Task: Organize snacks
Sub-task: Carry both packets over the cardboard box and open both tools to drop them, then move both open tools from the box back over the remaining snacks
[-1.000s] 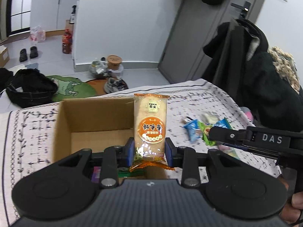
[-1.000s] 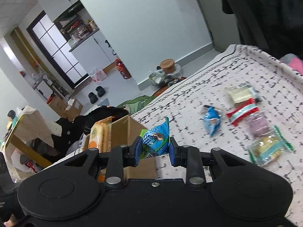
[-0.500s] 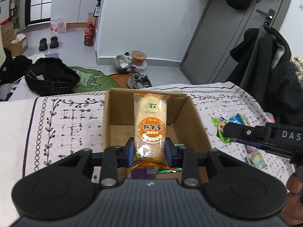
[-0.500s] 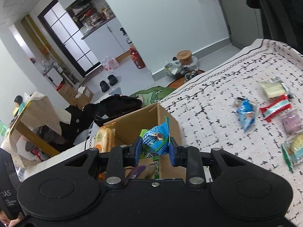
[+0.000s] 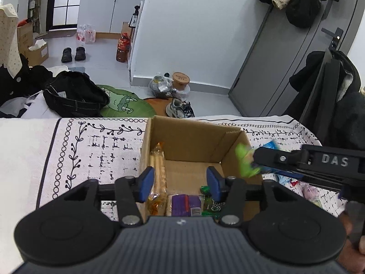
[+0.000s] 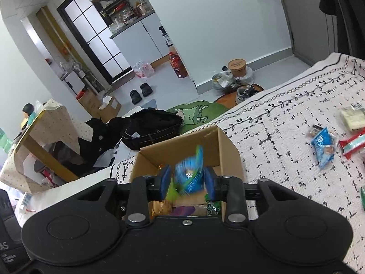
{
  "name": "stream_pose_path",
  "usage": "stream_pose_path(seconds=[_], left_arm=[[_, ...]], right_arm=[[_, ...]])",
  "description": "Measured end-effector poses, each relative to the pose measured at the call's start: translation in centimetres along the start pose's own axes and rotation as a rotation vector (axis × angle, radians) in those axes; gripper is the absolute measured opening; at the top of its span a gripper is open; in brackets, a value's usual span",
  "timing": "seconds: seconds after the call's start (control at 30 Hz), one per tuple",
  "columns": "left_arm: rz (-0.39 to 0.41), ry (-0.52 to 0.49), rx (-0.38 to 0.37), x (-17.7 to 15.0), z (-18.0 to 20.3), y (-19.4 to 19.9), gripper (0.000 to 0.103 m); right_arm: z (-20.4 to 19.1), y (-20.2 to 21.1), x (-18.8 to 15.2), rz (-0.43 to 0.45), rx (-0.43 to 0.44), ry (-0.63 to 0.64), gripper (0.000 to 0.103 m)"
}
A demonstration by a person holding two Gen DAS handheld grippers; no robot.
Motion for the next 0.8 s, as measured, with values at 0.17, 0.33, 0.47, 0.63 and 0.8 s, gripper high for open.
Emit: stream_pose_path(seconds=[0.17, 0.33, 0.47, 0.63, 0.8], left_arm=[[-0.004, -0.007, -0.003, 0.1, 0.3, 0.4, 0.065], [-0.011, -0.015, 0.001, 0.3, 0.9, 0.7, 0.076], [-0.019, -0.024, 0.007, 0.3, 1.8, 0.7, 0.082], [-0.032, -0.05, -0.017, 0.0, 4.0, 0.2, 0.086], [-0.041, -0.054, -0.046, -0.2, 6.0, -0.6, 0.096]], right_arm=[[0.9, 0.2, 0.2, -0.009, -0.029, -0.039, 0.051], [2.6, 1.0, 0.1, -0.001, -0.061, -0.059, 0.054], [4.4, 1.9, -0.1, 0.003, -0.076, -0.073, 0.056], [7.4, 3.6, -0.4, 0.018, -0.113, -0.096, 0.064], [10.8, 5.6, -0.5, 0.054, -0.158, -0.094, 0.078]])
Point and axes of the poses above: each gripper's, at about its wrist camera, not at the fingertips, and y roughly against the way its jaws point, z to its right, x to its top, the point moved 5 cm from there along -y, roughly the way its jaws point, and after that the axes turned 15 degrees about -x, right-handed, at the moved point
